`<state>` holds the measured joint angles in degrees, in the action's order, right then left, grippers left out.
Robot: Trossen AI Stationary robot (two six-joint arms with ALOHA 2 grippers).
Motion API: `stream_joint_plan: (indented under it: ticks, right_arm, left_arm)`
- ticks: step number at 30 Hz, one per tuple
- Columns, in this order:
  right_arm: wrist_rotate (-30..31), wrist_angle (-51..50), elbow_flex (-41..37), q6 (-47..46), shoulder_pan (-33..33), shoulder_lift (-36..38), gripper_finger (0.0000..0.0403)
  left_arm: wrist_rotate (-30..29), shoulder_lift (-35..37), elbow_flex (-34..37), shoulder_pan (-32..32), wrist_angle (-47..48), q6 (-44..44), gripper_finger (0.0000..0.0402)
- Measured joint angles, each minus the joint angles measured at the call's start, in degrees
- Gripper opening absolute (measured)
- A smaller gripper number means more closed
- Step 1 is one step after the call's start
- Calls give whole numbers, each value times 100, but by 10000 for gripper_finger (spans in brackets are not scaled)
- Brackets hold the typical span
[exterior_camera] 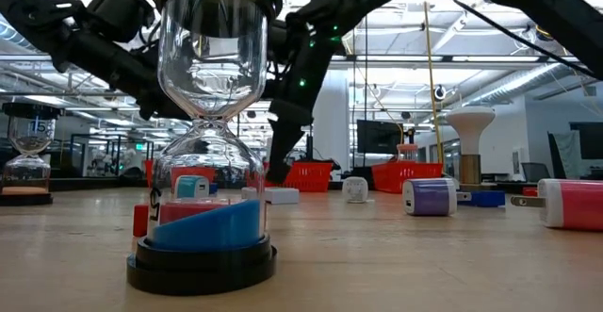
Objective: Pick & Place Office items
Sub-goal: Put the black charger adapter into the left red bin
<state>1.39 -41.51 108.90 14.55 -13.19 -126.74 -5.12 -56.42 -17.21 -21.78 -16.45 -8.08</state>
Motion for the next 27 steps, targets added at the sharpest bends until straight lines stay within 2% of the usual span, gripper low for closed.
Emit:
stream_joint_plan:
  ticks: [14,27]
  right_arm:
    - [-14,89,-131,-43,15,23,159]
    - [-18,197,-157,-212,27,26,189]
  left_arm:
    - [-92,-17,0,35,34,-215,3]
    - [-94,-17,0,241,37,-314,7]
